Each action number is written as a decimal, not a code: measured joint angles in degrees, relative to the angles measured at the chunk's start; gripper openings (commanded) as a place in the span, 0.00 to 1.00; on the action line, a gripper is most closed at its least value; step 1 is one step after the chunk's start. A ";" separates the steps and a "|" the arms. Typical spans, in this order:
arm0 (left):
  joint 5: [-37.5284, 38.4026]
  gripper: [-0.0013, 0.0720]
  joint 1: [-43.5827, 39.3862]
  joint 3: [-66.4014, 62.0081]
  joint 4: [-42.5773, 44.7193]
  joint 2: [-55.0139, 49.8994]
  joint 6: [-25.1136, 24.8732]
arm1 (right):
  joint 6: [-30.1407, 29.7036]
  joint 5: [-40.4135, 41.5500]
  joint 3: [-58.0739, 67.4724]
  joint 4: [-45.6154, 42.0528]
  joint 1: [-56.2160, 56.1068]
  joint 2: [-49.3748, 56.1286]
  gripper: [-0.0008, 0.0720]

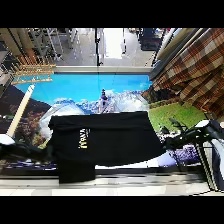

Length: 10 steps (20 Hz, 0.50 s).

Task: Fold the clothes and pants, and hang the long-sleeved shirts on hangers.

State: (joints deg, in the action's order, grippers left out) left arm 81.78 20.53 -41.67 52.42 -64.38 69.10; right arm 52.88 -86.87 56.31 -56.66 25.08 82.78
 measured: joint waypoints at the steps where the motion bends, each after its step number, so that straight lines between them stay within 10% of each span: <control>1: 1.11 0.02 1.53 -3.50 -0.44 -0.26 -0.24 | 1.18 0.09 0.72 0.68 -0.50 -1.84 0.03; 10: -2.84 0.02 4.87 -27.63 -14.38 -22.05 -0.31 | 16.59 17.38 17.62 5.18 -10.95 8.00 0.03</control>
State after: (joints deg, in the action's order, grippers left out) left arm 78.94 25.41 -69.30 38.04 -86.43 68.79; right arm 69.47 -69.49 73.93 -51.48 14.13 90.78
